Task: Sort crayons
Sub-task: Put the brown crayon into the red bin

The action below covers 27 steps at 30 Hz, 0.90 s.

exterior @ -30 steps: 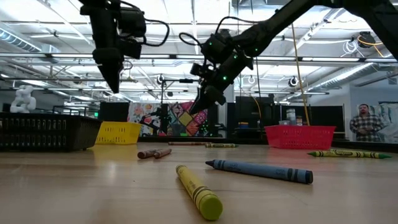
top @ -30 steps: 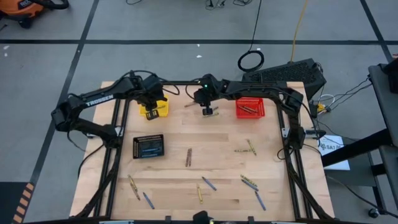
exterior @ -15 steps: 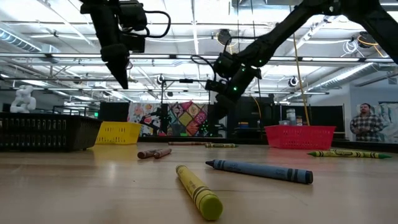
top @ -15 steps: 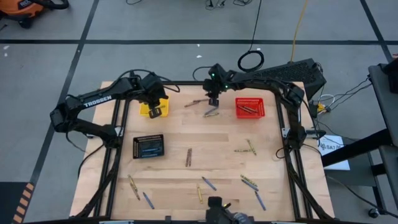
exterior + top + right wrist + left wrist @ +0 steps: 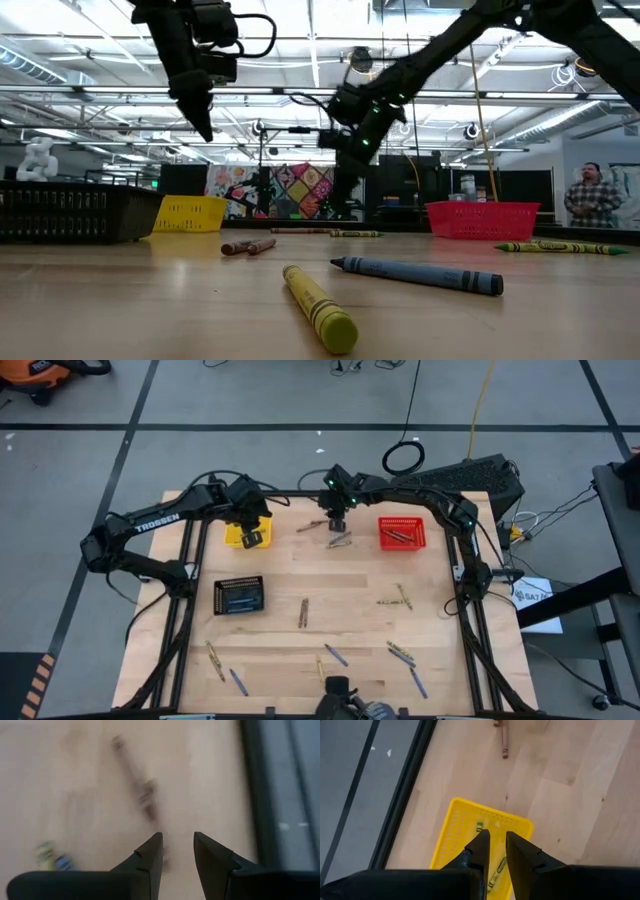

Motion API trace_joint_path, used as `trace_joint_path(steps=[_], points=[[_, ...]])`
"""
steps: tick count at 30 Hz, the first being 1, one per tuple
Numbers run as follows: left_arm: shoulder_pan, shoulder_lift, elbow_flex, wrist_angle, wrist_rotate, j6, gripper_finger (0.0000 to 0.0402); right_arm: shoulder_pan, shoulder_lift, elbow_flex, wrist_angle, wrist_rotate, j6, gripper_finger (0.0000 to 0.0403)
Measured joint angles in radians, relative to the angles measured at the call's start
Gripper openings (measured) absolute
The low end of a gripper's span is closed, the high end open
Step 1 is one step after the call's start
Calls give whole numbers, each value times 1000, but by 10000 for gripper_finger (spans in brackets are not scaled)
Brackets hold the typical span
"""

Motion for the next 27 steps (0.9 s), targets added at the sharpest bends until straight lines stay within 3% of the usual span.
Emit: trace_joint_path(steps=[4, 7, 27], points=[[0, 0, 0, 10, 0, -3, 59, 2, 47, 210, -183, -36, -1, 98], [0, 0, 0, 9, 0, -3, 59, -1, 80, 287, -287, -37, 3, 98], [0, 0, 0, 8, 0, 3, 59, -3, 173, 263, -365, -35, -10, 98]])
